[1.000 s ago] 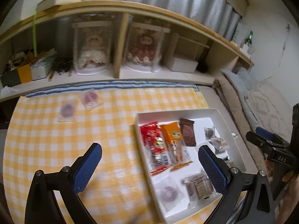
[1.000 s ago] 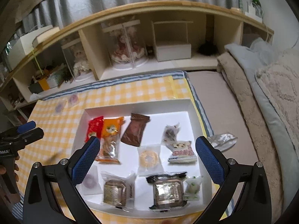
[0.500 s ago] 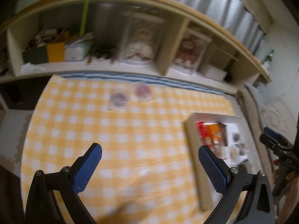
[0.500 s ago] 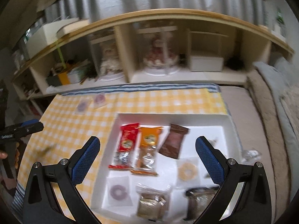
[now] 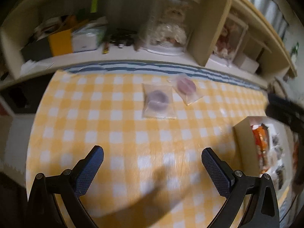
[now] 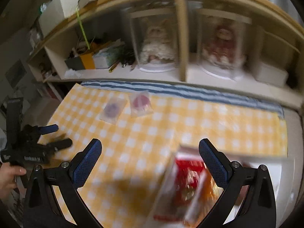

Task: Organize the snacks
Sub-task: 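Grasp the purple ring cookie bag with the left gripper while the right grasps the pink cookie bag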

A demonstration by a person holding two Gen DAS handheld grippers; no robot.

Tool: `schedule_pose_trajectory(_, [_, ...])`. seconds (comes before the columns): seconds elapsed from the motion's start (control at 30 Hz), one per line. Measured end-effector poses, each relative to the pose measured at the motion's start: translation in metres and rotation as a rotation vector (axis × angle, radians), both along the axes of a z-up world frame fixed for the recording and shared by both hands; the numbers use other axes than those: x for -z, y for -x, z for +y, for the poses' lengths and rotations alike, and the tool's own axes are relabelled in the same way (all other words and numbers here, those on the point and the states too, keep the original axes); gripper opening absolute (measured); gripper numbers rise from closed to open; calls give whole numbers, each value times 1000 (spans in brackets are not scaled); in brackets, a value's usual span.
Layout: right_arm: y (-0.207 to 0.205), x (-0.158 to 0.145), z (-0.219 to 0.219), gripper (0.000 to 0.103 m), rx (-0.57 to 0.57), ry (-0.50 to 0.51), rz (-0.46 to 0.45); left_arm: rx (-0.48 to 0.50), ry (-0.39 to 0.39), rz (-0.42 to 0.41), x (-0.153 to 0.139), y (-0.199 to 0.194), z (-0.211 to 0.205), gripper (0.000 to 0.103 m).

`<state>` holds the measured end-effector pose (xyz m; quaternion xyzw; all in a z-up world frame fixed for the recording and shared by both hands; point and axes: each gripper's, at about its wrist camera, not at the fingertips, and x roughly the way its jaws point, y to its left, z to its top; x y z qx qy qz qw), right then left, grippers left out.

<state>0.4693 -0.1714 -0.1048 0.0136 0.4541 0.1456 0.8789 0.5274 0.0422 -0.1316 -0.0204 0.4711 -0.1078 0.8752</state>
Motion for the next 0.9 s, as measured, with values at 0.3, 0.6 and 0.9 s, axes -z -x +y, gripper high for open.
schedule_pose_trajectory(0.3, [-89, 39, 37, 80, -63, -9, 121, 35, -17, 5, 32, -72, -36, 96])
schedule_pose_trajectory(0.6, [-141, 92, 59, 79, -105, 6, 259, 19, -142, -28, 70, -113, -58, 82])
schedule_pose_trajectory(0.9, [-136, 107, 73, 55, -142, 157, 208, -50, -112, -66, 72, -108, -52, 47])
